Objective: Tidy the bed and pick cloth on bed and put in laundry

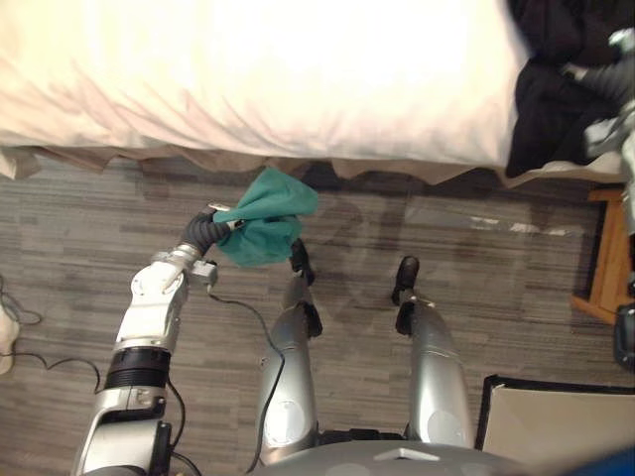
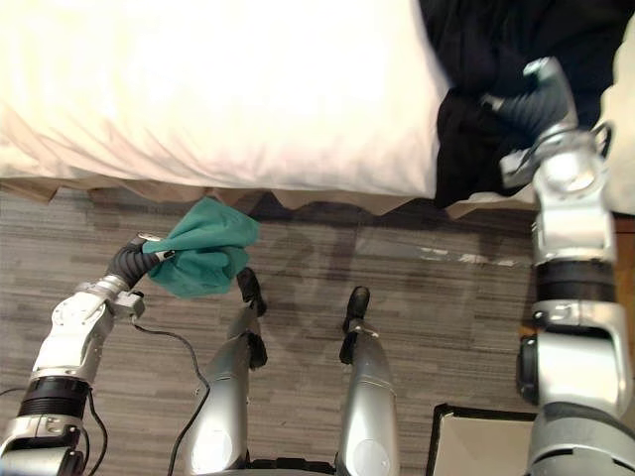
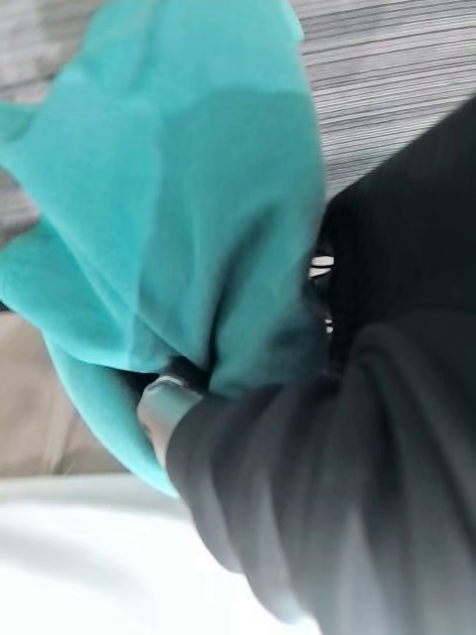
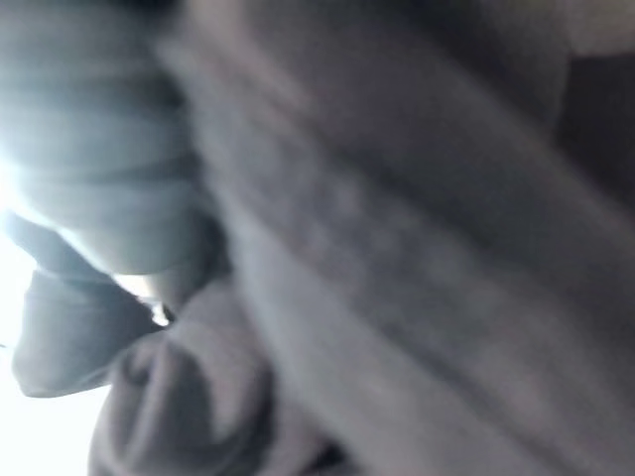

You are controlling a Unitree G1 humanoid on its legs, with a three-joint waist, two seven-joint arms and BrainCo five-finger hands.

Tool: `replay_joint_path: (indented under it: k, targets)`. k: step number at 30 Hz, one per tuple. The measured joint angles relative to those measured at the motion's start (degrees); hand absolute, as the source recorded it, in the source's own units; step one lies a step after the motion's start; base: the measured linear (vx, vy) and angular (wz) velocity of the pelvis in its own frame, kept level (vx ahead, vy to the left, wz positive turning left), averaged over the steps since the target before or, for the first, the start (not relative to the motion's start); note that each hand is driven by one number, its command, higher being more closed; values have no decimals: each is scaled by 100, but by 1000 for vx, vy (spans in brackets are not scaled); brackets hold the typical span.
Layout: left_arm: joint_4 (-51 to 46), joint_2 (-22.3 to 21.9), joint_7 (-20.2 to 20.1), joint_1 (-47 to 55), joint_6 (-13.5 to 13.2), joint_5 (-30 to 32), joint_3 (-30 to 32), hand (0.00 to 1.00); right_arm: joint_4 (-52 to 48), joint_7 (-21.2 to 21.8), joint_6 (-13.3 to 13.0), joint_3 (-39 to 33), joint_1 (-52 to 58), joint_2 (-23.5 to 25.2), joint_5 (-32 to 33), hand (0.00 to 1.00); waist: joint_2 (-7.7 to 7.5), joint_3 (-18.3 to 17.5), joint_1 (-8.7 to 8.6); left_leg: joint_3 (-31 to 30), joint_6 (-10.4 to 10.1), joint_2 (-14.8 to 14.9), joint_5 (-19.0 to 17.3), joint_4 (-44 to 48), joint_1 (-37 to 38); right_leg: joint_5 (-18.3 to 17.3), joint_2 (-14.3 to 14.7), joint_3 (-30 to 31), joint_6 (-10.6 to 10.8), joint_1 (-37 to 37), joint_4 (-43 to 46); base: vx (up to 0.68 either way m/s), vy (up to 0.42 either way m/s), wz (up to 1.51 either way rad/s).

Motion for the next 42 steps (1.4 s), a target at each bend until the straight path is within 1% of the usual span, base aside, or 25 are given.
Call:
replay_joint_path:
  k: [2,4,6,7,8,10,11,12,13,16,19,20,22,23,27,31,33,34,36,37,38,39,40,41,42]
  targets:
    - [1,-183,126,28,97,72,-55,100,-5,-50,-175,9,464,391,173,100,-93,-59,0,28,-27,24,-59,9,240,-9,31,1,-8,252,-66,50,-54,-9]
    - [3,-391,211,78,140,92,-106,100,-9,-74,-298,56,888,732,242,100,-126,-134,-6,47,-35,31,-118,19,416,-29,68,8,0,448,-112,36,-46,-9]
    - [36,-671,447,180,182,101,-337,100,1,-137,-449,228,1547,1274,313,100,-108,-226,1,111,-44,43,-191,31,676,-38,88,56,9,699,-172,46,-34,-14]
    - [48,-705,491,190,182,101,-360,100,1,-142,-466,251,1627,1355,312,100,-108,-226,1,126,-47,46,-200,33,714,-39,92,66,10,738,-180,58,-24,-20]
    - [166,-835,637,221,186,106,-476,100,-2,-145,-544,280,1929,1647,305,100,-99,-231,2,182,-46,53,-227,37,874,-41,104,111,14,862,-200,41,-17,-21]
    - [420,-1107,857,242,199,225,-577,100,-14,-148,-734,320,2393,2058,328,100,-80,-244,-16,250,-54,60,-287,50,1104,-56,120,175,37,1059,-233,47,-15,-24]
    - [646,-1267,1017,273,206,263,-678,100,-24,-125,-898,342,2687,2296,378,100,-75,-249,-36,299,-70,61,-330,47,1287,-64,129,218,50,1219,-271,38,-7,-21]
    - [766,-1340,1081,304,211,259,-732,100,-26,-84,-989,355,2826,2407,548,100,-69,-252,-67,317,-70,60,-351,37,1384,-64,137,235,58,1321,-323,44,-5,-20]
    - [1027,-1512,1222,404,219,252,-779,100,-24,32,-1162,363,3109,2627,935,100,-40,-288,-183,318,-79,46,-363,-29,1588,-51,150,235,80,1549,-461,40,6,-15]
    - [1938,-1995,1604,648,220,184,-776,100,145,346,-1570,318,3829,2988,1533,100,67,-681,-388,321,-77,-23,-386,-258,1954,79,181,255,183,2000,-953,89,29,-11]
    - [2516,-2230,1898,960,177,-32,-781,100,694,637,-1847,211,4404,3271,1621,100,164,-999,-531,338,-88,-143,-406,-555,2529,188,173,253,286,2673,-1433,158,58,-3]
    - [2690,-2230,1935,1114,95,-45,-777,100,971,782,-1922,198,4601,3365,1611,100,186,-1149,-554,340,-110,-181,-423,-665,2750,222,167,236,316,2937,-1590,141,46,2]
    - [2866,-2219,2010,1277,-51,-181,-756,100,1338,972,-1996,184,4801,3439,1551,100,204,-1329,-580,323,-126,-220,-500,-673,2947,232,134,176,336,3190,-1758,121,39,6]
    - [3053,-2227,2045,1439,-202,-263,-708,100,1713,1268,-2048,41,4970,3501,1553,100,241,-1502,-588,309,-138,-271,-585,-675,3169,219,92,142,364,3496,-1890,112,34,7]
    - [3386,-2266,2055,1637,-451,-520,-701,100,2136,1716,-2165,-357,5284,3635,1549,100,308,-1651,-649,80,-149,-362,-663,-693,3515,138,2,-136,420,4060,-2009,91,15,28]
    - [3504,-2436,2040,1862,-795,-747,-751,100,2210,2083,-2160,-545,5662,3735,1241,100,264,-1767,-648,-390,-147,-481,-666,-713,3697,-159,-136,-594,459,4447,-1735,10,-21,59]
    - [3496,-2425,1960,2008,-979,-926,-879,100,2210,2199,-2145,-644,5728,3835,1055,100,178,-1800,-635,-634,-92,-632,-674,-714,3704,-464,-357,-823,496,4419,-1306,-26,25,60]
    - [3466,-2397,1882,2077,-1058,-944,-910,100,2208,2249,-2129,-682,5746,3879,1042,100,68,-1777,-623,-779,-27,-806,-735,-713,3705,-651,-578,-962,531,4422,-1036,-25,58,62]
    - [3335,-2375,1774,2197,-1164,-1012,-923,100,2194,2300,-2056,-697,5762,3820,1040,100,-19,-1789,-557,-1049,106,-1139,-841,-711,3684,-746,-935,-1049,609,4438,-546,18,104,72]
    - [3282,-2374,1682,2246,-1199,-1111,-914,100,2195,2302,-1993,-669,5805,3801,1041,100,45,-1743,-533,-1359,181,-1228,-861,-702,3708,-654,-1058,-819,407,4257,202,34,117,118]
    - [3267,-2368,1622,2268,-1205,-1160,-916,100,2189,2311,-1983,-603,5815,3827,1049,100,88,-1734,-587,-1636,222,-1209,-859,-643,3708,-383,-970,-400,22,4044,840,43,100,132]
    - [3245,-2378,1589,2291,-1235,-1167,-912,100,2154,2313,-2035,-589,5842,3826,1077,100,128,-1713,-600,-1810,239,-1159,-848,-592,3699,-309,-850,-95,-79,3901,1113,47,12,155]
    - [3149,-2323,1492,2343,-1303,-1262,-815,100,2114,2339,-2027,-443,5873,3893,1117,100,138,-1689,-603,-2084,267,-1039,-840,-530,3679,-573,-417,444,30,3960,1019,66,-73,149]
    - [3020,-2274,1462,2435,-1325,-1382,-608,100,2032,2377,-2028,-210,5899,3971,1123,100,-56,-1662,-511,-2301,287,-1059,-826,-509,3668,-724,1,842,1,4012,650,55,-144,137]
    - [2972,-2233,1451,2446,-1339,-1433,-541,100,1981,2412,-2033,-130,5933,4044,1124,100,-154,-1636,-465,-2381,304,-1102,-815,-504,3666,-766,158,955,-66,4051,441,59,-166,123]
